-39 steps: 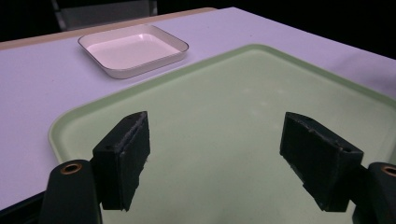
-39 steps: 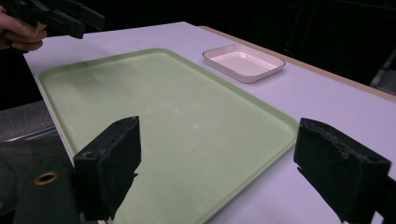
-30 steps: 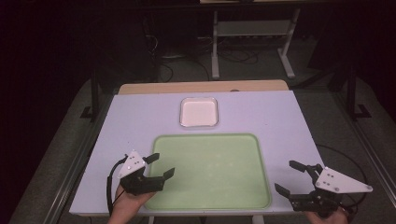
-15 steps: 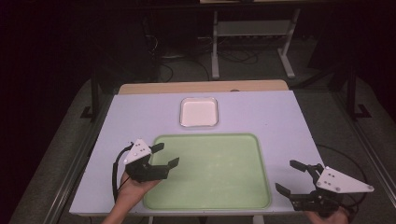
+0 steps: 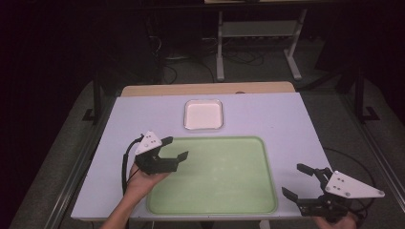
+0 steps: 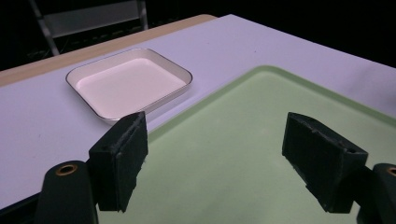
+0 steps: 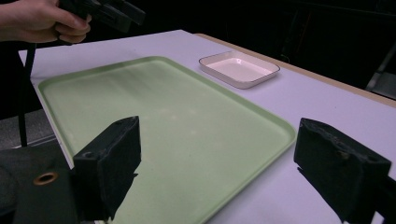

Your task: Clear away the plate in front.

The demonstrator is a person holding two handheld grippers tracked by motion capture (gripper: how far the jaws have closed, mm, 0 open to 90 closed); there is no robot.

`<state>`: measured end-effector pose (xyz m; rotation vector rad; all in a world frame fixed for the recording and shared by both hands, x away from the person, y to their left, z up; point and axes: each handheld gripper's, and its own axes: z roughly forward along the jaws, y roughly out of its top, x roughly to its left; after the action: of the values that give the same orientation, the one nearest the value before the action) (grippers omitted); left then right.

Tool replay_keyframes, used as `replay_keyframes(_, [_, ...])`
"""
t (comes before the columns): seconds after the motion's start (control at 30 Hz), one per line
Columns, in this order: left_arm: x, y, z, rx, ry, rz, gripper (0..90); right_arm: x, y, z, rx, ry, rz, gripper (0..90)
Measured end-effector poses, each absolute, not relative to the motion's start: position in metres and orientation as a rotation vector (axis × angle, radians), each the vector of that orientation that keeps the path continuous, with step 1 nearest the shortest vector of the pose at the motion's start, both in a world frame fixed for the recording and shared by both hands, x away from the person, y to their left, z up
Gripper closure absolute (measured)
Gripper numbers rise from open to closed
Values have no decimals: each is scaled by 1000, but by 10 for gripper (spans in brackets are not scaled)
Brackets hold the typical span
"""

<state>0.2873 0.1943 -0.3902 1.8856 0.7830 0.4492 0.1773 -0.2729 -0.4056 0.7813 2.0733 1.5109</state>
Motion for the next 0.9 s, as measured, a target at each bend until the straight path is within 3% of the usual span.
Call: replay_keyframes(0.9, [346, 178, -382, 1920, 864, 450, 222, 178, -275, -406, 787, 2064, 1518, 138])
